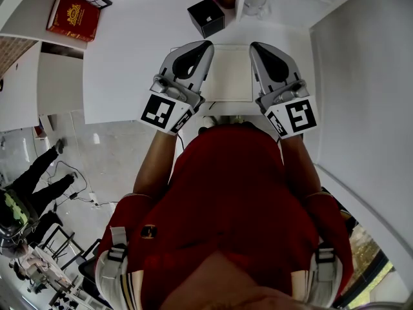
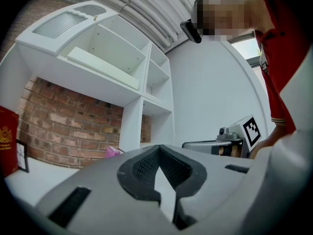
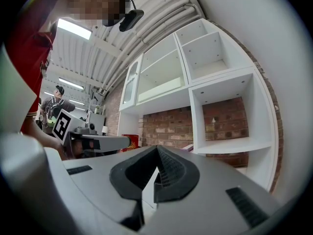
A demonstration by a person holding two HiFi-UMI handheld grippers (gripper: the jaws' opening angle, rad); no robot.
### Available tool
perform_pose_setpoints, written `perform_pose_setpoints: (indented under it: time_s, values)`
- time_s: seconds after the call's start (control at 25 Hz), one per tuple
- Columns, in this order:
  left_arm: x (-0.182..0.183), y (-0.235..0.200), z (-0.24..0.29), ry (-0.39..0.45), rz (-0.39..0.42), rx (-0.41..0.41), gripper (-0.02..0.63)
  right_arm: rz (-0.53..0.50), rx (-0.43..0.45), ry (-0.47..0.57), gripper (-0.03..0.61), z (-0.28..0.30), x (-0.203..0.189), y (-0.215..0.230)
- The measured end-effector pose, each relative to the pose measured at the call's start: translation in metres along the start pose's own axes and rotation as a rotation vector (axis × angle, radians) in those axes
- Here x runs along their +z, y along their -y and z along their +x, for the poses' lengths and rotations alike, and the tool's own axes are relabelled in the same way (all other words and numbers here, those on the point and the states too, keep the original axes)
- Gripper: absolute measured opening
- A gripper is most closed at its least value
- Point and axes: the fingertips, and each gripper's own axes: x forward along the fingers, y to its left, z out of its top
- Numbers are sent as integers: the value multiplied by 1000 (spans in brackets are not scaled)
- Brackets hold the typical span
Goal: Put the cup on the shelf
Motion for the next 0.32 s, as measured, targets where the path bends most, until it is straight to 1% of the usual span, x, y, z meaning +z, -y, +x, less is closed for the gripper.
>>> perform_pose_setpoints:
  time_s: [0.32]
  values:
    - [1,1,-3,-2,0,1,5,0,-3,-1,-3,-2,1,-2]
